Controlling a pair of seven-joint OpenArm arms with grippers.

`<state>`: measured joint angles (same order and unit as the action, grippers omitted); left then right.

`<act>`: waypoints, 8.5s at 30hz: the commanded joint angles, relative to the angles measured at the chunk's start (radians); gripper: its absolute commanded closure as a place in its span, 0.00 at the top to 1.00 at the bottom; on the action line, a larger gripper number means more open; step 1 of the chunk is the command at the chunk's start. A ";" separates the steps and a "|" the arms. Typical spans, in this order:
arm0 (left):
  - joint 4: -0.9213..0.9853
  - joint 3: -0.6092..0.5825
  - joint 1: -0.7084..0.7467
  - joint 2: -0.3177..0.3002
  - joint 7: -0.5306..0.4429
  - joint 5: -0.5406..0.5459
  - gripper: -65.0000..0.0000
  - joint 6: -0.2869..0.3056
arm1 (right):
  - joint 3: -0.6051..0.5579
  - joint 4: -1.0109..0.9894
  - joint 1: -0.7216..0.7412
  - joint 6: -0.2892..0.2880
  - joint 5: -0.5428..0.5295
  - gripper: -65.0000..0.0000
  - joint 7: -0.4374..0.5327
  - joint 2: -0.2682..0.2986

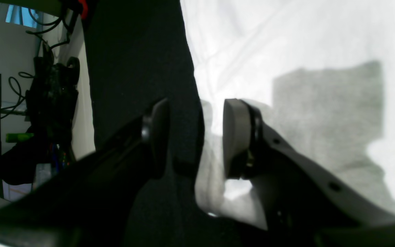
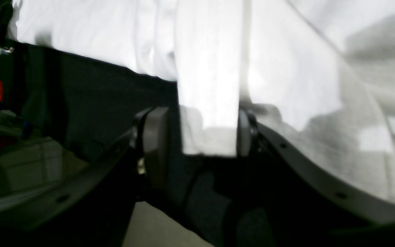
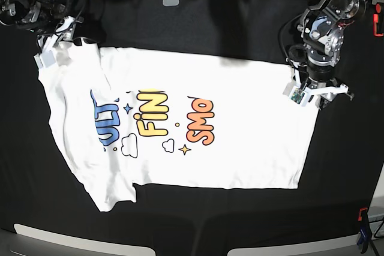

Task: Layout the t-shirt on the table in an organized manner, then fold the t-shirt properly
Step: 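Move the right gripper to the shirt's sleeve corner and grasp it, then regrasp the shirt's shoulder edges with both grippers, then drag the shirt with both grippers toward the robot base to straighten it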

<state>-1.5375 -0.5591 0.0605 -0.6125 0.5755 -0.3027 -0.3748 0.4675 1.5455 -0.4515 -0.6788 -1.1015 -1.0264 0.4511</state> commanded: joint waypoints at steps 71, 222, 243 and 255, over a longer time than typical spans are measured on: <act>-0.012 0.008 -0.013 -0.014 -0.019 -0.017 0.36 -0.032 | -0.452 0.014 0.495 0.199 0.842 0.00 0.214 0.278; -0.323 0.007 0.337 -0.081 0.053 -0.226 0.00 0.339 | -0.821 0.298 -0.272 0.838 1.619 0.00 0.254 0.472; -0.363 0.007 0.558 -0.081 0.118 -0.452 0.00 0.288 | -0.821 0.330 -0.462 0.902 1.763 0.00 0.220 0.491; -0.452 0.007 0.624 -0.081 0.113 -0.456 0.00 0.288 | -0.821 0.368 -0.513 0.925 1.836 0.00 0.161 0.491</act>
<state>-1.9720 -0.5552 0.6758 -0.6819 0.6960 -0.7452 -0.0711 -0.3592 1.9003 -0.9562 0.2295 0.7155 -0.8444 0.9279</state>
